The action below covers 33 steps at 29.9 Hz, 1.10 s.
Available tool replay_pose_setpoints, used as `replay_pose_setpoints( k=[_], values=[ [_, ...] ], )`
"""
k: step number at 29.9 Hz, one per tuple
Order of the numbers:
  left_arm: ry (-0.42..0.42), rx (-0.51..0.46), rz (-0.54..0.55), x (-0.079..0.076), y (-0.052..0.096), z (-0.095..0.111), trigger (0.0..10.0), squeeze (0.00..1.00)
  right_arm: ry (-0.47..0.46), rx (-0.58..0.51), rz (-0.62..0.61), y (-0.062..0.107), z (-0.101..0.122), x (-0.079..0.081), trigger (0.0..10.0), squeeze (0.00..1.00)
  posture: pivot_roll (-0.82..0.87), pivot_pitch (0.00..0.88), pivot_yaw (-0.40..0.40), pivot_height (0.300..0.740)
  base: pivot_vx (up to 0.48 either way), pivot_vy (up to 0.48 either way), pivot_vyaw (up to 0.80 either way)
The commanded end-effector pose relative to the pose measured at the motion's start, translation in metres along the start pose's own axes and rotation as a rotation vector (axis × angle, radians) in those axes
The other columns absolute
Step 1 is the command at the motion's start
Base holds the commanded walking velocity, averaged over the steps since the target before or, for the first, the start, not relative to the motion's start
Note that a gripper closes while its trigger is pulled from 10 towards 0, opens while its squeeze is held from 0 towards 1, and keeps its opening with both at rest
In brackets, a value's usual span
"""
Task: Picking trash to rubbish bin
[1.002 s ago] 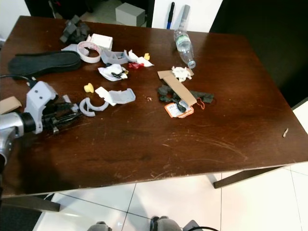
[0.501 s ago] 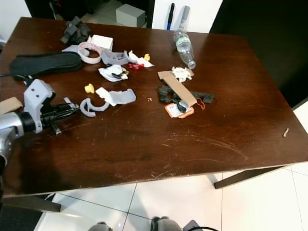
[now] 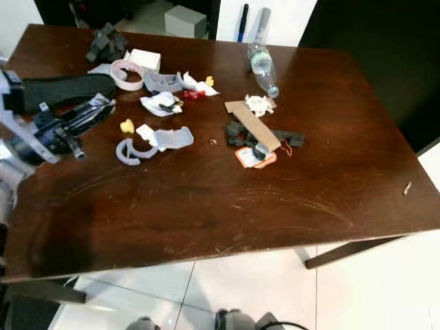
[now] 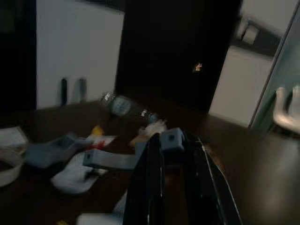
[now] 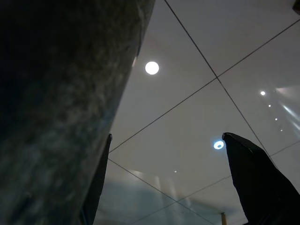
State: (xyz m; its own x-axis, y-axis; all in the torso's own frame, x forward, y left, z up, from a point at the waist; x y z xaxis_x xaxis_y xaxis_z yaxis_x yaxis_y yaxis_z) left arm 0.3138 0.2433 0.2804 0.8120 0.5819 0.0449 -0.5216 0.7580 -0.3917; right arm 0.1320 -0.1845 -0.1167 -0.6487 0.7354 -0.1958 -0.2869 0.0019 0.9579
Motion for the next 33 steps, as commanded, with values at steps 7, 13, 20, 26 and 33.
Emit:
replay_pose_setpoints(
  k=[7,13,20,26,33],
  values=[
    [0.194,-0.211,-0.113,-0.044,-0.002,0.009,1.5,0.00,-0.186,0.025,-0.009,0.000,-0.012,0.011,10.0,0.00,0.13,0.166,-0.134,0.740,0.000,0.000,0.00],
    [0.398,-0.207,-0.171,-0.086,-0.009,-0.033,8.1,0.00,-0.627,-0.003,-0.103,0.000,-0.013,0.014,10.0,0.00,0.14,0.155,-0.129,0.740,0.000,0.000,0.00],
    [0.520,-0.250,-0.192,-0.112,-0.018,-0.049,10.0,0.00,-0.800,-0.033,-0.159,0.000,-0.011,0.013,10.0,0.00,0.15,0.149,-0.128,0.740,0.000,0.000,0.00],
    [0.557,-0.274,-0.209,-0.122,-0.019,-0.048,10.0,0.00,-0.893,-0.123,-0.279,0.014,-0.010,-0.077,10.0,0.00,0.16,0.135,-0.128,0.740,0.000,0.000,0.00],
    [0.557,-0.216,-0.198,-0.125,-0.018,-0.055,10.0,0.00,-0.960,-0.183,-0.373,0.020,0.001,-0.100,10.0,0.00,0.16,0.121,-0.119,0.740,0.000,0.000,0.00]
  ],
)
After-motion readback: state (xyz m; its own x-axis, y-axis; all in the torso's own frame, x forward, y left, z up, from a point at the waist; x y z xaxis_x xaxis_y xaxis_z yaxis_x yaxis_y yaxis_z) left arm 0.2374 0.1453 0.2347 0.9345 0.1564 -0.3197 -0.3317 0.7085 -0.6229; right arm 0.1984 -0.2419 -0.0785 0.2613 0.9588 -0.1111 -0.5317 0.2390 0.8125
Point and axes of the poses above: a point about 5 cm out from each wrist's last joint towards the gripper, its own y axis pointing back from the gripper into the wrist, its own z axis along the axis of the wrist's last joint, x = y × z, the point moved 1 cm from there along -y, pointing out of the wrist towards the gripper, and after that the axes turned 7 degrees about y, right-handed, at the moved point
